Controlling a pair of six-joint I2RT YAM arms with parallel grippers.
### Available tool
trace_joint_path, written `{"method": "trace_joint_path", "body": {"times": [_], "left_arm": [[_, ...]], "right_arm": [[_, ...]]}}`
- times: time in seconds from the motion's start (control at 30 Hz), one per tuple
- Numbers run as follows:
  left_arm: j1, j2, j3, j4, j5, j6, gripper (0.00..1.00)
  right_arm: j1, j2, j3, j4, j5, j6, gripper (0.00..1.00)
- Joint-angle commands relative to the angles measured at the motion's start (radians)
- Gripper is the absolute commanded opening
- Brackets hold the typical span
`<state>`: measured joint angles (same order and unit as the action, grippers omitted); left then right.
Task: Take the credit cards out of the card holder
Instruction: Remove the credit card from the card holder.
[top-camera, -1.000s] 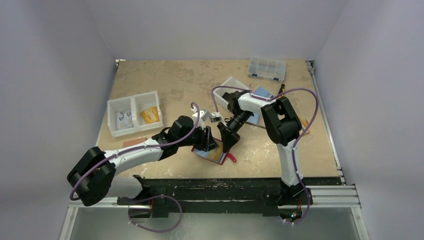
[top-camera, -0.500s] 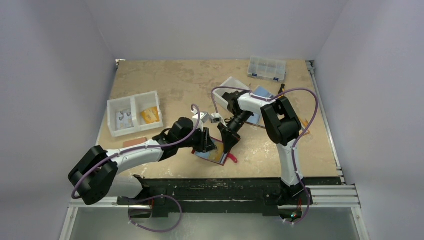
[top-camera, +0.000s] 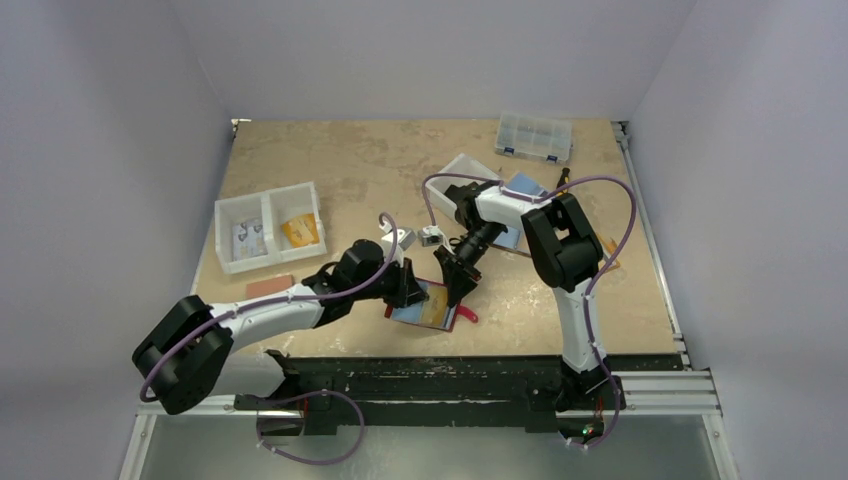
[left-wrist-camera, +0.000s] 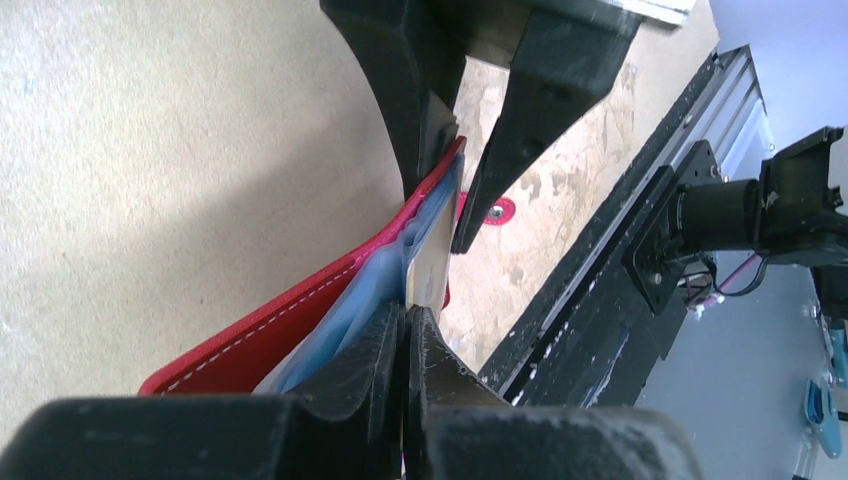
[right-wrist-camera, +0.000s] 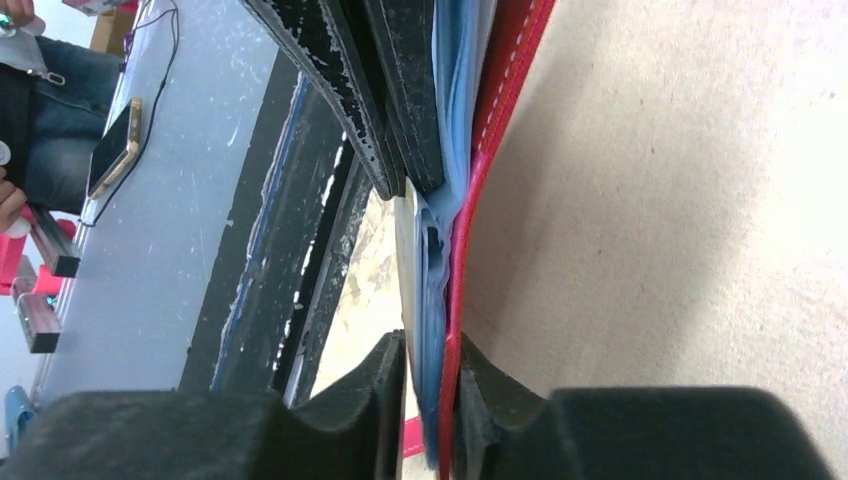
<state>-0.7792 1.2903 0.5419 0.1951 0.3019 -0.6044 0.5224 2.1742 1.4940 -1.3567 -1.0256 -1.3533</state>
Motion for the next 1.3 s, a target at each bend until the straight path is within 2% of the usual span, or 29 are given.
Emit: {"method": "trace_joint_path", "body": {"times": [0.0, 0.13, 0.5, 0.63, 0.73, 0.8, 1.27], "left_arm": [[-0.005, -0.079, -0.052, 0.025, -0.016, 0.029, 0.0], [-0.005, -0.108, -0.082, 0.029, -0.028, 0.028, 0.0], [-0.005, -0.173, -0.105, 0.061, -0.048, 0.037, 0.0], [-0.006, -0.179, -0.103, 0.064, -0.049, 0.039, 0.0], [-0.006, -0.189, -0.104, 0.052, -0.051, 0.045, 0.0], [-0.005, -0.203, -0.105, 0.035, -0.051, 0.057, 0.0], [0.035, -0.292, -0.128, -0.044, -0.017, 0.086, 0.0]], "right_arm": [[0.002, -0.001, 0.022, -0.002, -0.068, -0.015, 0.33], [0.002, 0.001, 0.014, -0.003, -0.063, -0.018, 0.38], [0.036, 0.023, 0.01, 0.001, -0.055, -0.011, 0.37], [0.057, 0.037, 0.019, 0.013, -0.047, 0.009, 0.26], [0.059, 0.041, 0.029, 0.011, -0.047, 0.016, 0.08], [0.059, 0.041, 0.032, 0.011, -0.042, 0.016, 0.01], [0.058, 0.047, 0.041, -0.002, -0.048, 0.006, 0.0]]}}
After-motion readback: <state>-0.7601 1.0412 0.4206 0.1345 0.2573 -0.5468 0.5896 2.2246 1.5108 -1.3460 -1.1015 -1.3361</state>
